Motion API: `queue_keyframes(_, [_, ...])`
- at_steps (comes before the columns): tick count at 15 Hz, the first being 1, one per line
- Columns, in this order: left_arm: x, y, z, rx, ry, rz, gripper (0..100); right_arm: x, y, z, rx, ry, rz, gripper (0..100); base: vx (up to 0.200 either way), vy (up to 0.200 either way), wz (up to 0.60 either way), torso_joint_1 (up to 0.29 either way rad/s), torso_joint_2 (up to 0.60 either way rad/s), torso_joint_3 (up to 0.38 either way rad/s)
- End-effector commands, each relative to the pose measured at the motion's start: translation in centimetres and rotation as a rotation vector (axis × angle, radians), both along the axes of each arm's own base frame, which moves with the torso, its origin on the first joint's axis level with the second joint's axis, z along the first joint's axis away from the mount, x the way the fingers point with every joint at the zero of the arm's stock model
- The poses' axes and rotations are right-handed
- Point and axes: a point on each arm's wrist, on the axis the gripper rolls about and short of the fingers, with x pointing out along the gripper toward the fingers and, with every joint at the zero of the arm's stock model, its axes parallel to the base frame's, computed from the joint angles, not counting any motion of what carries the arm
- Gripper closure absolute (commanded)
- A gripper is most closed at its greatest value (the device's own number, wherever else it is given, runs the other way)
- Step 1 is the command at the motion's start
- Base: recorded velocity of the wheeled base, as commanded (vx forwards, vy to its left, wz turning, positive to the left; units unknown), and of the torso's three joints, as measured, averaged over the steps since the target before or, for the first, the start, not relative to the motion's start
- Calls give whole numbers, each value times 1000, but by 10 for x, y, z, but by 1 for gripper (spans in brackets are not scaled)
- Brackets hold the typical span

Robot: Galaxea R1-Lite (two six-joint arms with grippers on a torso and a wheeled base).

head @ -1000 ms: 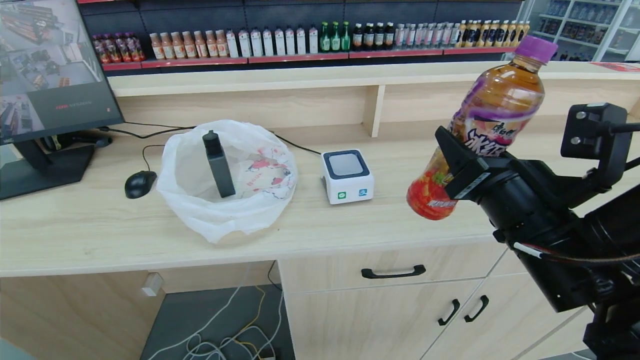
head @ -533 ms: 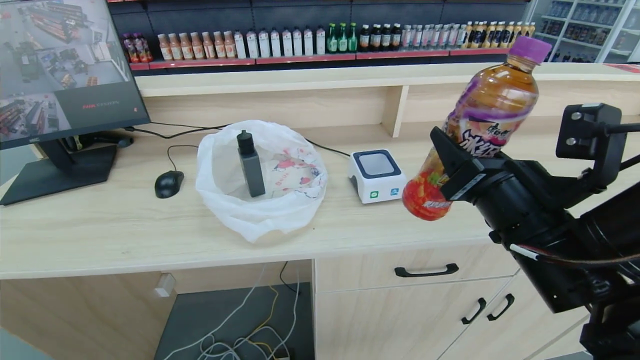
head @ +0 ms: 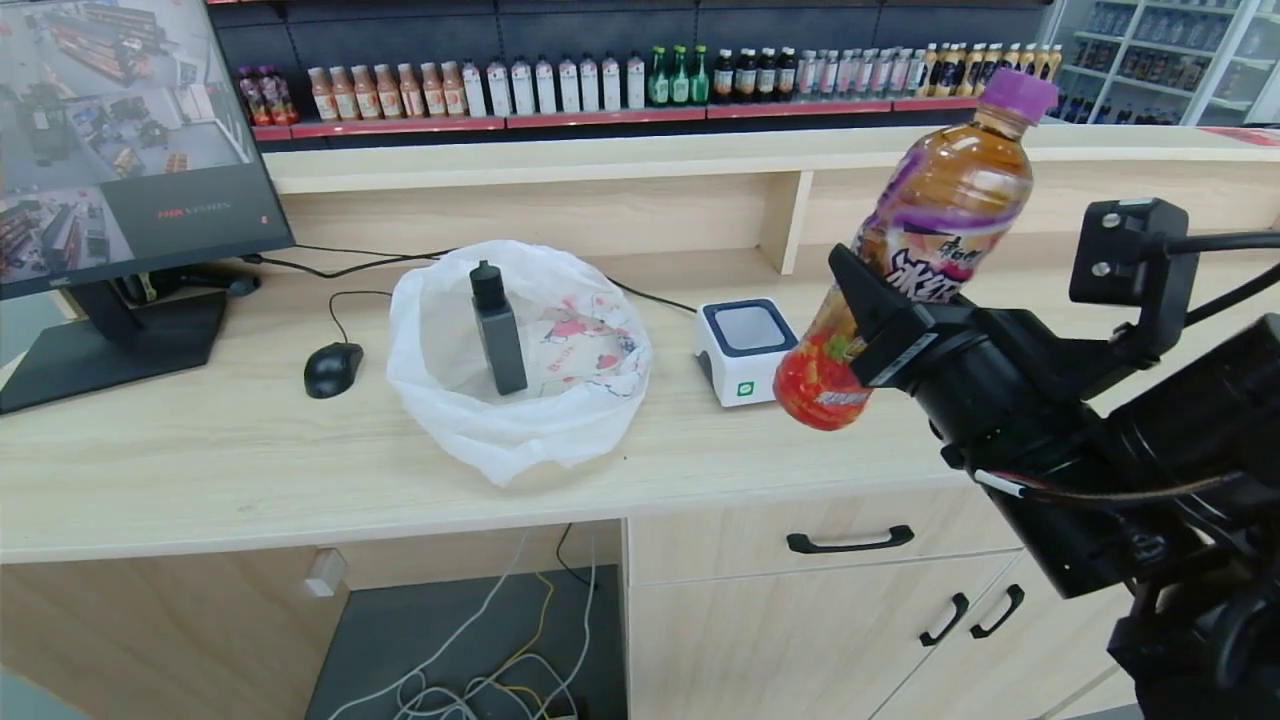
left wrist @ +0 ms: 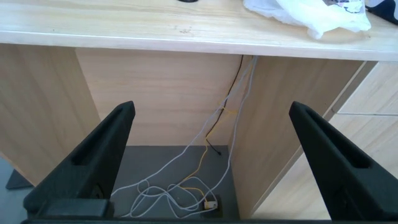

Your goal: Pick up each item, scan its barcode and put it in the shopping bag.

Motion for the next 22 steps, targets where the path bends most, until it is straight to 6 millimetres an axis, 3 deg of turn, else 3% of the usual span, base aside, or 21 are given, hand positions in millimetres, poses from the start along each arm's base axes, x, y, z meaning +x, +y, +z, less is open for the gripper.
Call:
queue_keyframes(1, [0,0,0,-1,0,1,0,13,10,-4,16,6,29,100,0,0,0,0,0,0])
queue_keyframes(6, [0,0,0,-1,0,1,0,30,19,-6,166,41,101,100,0,0,0,0,0,0])
queue_keyframes(11, [0,0,0,-1,0,1,0,54,14,-8,294,63,173,100,0,0,0,0,0,0])
queue_keyframes(14, [0,0,0,-1,0,1,0,75,18,5,450,68,221,100,0,0,0,0,0,0])
queue_keyframes(18, [0,0,0,-1,0,1,0,110,20,-1,639,218,233,100,0,0,0,0,0,0])
queue_keyframes(22, [0,0,0,-1,0,1,0,137,22,6,746,239,248,100,0,0,0,0,0,0])
